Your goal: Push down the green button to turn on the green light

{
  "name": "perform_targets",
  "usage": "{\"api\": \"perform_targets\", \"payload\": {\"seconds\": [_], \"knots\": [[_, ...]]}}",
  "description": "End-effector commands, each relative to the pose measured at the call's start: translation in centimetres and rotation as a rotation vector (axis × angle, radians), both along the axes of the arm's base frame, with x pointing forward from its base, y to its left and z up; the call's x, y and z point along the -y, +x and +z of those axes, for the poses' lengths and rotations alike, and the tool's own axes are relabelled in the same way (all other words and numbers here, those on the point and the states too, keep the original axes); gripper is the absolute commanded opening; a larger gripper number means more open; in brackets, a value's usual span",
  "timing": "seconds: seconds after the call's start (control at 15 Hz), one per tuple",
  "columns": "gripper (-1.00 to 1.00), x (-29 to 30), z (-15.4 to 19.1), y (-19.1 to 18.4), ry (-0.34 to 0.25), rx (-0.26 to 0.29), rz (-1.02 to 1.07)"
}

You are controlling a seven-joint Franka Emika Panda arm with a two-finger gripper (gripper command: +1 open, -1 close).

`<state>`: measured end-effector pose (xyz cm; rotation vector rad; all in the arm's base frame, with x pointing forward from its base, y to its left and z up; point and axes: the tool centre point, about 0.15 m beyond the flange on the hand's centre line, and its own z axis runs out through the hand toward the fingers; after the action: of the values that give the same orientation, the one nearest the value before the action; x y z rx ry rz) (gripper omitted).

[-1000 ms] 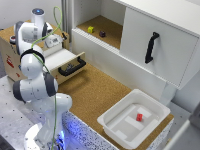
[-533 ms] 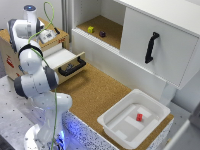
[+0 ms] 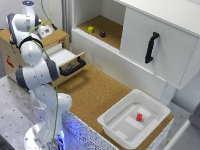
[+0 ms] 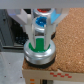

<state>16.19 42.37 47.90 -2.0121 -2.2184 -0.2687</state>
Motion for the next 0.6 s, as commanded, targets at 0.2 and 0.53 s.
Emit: {"api": "perform_targets", "payload": {"seconds": [0.2, 0.53], "knots": [[-1.0, -3.6, -0.7, 1.2, -0.104, -0.078, 0.014], [-1.0, -4.1, -2.7, 0.3, -0.128, -0.08, 0.014]]}}
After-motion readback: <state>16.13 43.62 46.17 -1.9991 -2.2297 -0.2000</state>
